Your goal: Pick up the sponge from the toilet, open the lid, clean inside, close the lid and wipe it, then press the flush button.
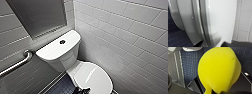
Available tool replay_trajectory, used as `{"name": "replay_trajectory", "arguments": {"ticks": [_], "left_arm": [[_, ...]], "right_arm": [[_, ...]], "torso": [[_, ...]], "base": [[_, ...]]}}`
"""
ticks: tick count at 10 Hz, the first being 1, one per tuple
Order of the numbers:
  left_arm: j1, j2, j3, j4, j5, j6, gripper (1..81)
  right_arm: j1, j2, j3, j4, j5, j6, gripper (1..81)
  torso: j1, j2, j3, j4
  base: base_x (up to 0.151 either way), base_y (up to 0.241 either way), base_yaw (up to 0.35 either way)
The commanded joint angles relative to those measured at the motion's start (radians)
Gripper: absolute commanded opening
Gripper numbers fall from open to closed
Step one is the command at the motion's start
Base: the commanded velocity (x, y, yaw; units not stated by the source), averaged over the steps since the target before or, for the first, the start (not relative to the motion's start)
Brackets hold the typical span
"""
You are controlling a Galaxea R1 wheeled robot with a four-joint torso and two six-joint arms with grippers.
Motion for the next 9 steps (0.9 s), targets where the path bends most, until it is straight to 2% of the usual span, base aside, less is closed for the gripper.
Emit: {"name": "replay_trajectory", "arguments": {"ticks": [1, 5, 9], "left_arm": [[-0.118, -0.002, 0.073, 0.027, 0.038, -0.003, 81.1], [-0.121, 0.003, 0.064, 0.026, 0.038, -0.003, 81.1], [-0.112, 0.075, -0.049, 0.027, 0.046, -0.003, 81.1]], "right_arm": [[0.014, -0.043, 0.018, -0.02, -0.062, 0.001, 1.0], [0.014, -0.041, 0.018, -0.02, -0.062, 0.001, 1.0], [0.015, -0.04, 0.021, -0.021, -0.062, 0.001, 1.0]], "torso": [[0.0, 0.0, 0.0, 0.0], [0.0, 0.0, 0.0, 0.0], [0.0, 0.0, 0.0, 0.0]], "base": [[0.0, 0.0, 0.0], [0.0, 0.0, 0.0], [0.0, 0.0, 0.0]]}}
